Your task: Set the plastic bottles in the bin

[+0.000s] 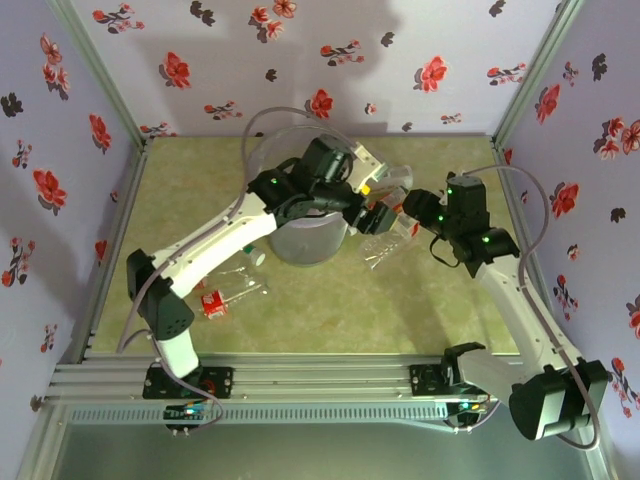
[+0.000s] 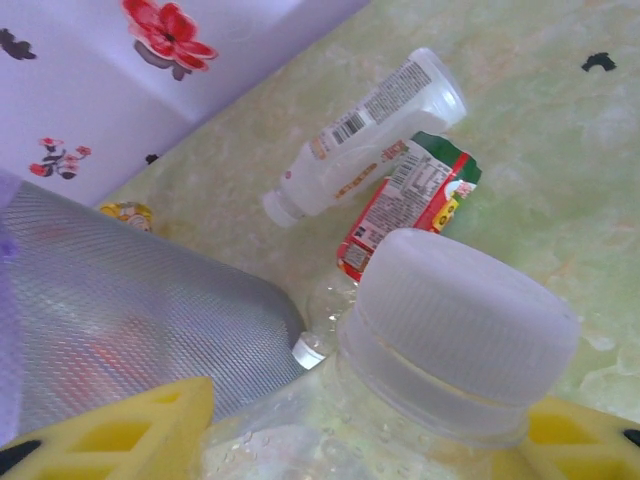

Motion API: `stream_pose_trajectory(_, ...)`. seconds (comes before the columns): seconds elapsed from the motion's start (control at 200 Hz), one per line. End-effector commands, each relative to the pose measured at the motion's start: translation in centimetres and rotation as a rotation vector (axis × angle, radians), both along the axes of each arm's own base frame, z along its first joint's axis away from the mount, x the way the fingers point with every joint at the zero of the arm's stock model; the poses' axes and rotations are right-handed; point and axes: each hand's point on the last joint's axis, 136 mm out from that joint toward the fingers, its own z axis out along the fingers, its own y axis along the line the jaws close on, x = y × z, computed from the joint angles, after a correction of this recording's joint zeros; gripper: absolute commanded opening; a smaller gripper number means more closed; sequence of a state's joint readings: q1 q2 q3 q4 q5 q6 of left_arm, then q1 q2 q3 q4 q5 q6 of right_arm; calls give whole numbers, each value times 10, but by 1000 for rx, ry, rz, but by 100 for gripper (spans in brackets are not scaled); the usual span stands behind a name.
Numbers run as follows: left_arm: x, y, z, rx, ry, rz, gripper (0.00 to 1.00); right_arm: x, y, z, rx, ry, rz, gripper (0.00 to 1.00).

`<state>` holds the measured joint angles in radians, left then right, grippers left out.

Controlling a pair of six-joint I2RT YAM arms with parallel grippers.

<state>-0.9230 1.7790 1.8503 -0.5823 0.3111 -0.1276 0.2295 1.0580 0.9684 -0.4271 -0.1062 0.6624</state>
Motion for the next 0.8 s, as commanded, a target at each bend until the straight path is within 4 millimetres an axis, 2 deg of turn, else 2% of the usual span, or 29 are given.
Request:
stream_pose_trajectory(0.0,-10,-9,-21,82,19,-31,100,4,6,29,59,-72,9,48)
stream_pose_trajectory(0.115,-8,-15,-34,117,24,-30,100,4,10,36,91,-85,17,48)
stream_pose_trajectory(0.195,-8,-16,-34,121,18,-30,100,3,10,40,102,-95,19,48)
stream_pose_trajectory(0.565,-10,-11,13,17,-80,-32,100,1,20,90,198,-217,54,48)
stream_pose_trajectory(0.66,-14,-12,19,1,-77,-50,100,1,22,103,213,-247,65,48)
stream_pose_trajectory(0.795,-21,-19,18,10,-76,-82,100,2,23,110,214,-263,73,48)
